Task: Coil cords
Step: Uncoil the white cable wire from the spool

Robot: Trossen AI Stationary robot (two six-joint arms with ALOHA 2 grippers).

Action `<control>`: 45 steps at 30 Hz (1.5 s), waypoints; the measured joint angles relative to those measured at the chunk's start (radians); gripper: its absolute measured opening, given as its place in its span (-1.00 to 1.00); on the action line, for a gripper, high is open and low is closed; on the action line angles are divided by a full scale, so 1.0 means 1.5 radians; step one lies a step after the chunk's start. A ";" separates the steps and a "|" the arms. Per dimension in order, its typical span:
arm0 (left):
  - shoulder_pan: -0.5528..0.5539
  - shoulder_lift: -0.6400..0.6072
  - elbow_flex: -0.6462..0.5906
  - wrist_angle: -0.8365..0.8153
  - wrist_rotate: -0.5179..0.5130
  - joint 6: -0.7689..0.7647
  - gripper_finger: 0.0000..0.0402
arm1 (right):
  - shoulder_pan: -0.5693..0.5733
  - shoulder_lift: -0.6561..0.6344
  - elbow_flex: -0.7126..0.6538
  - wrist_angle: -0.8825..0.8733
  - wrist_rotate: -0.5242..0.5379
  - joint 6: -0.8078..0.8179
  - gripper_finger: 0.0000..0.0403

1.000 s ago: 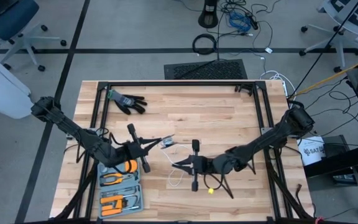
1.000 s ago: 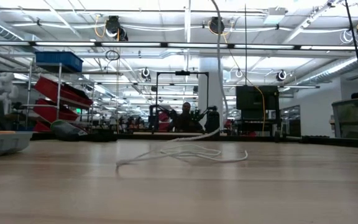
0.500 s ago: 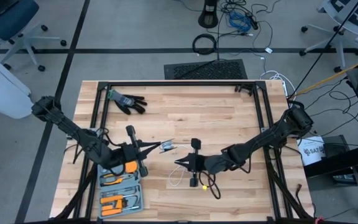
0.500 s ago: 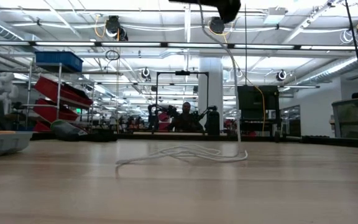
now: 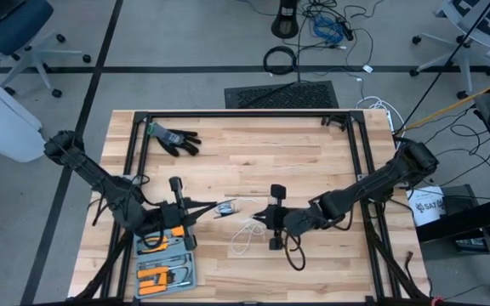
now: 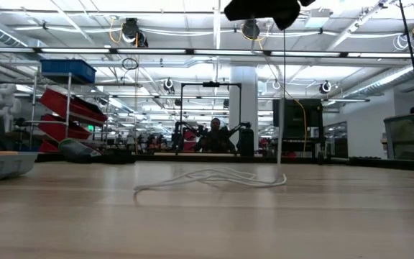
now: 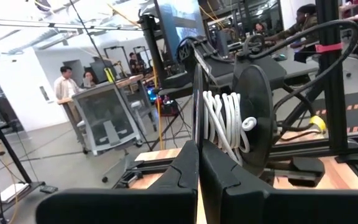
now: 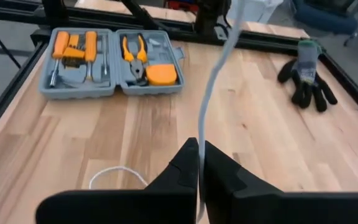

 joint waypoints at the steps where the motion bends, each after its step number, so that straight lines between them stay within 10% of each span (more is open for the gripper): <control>1: 0.000 0.000 0.000 0.000 0.000 -0.001 -1.00 | 0.001 -0.005 0.000 -0.011 -0.003 0.005 -0.96; 20: 0.003 0.000 0.000 -0.036 0.104 -0.042 -1.00 | 0.065 -0.154 0.000 -0.191 -0.119 0.119 -0.34; 33: 0.019 0.000 0.000 -0.066 0.101 -0.042 -1.00 | 0.064 -0.047 0.000 0.210 -0.059 -0.104 -0.32; 45: 0.020 0.000 0.000 -0.069 0.101 -0.042 -1.00 | 0.058 -0.013 0.000 0.252 0.041 -0.150 -0.48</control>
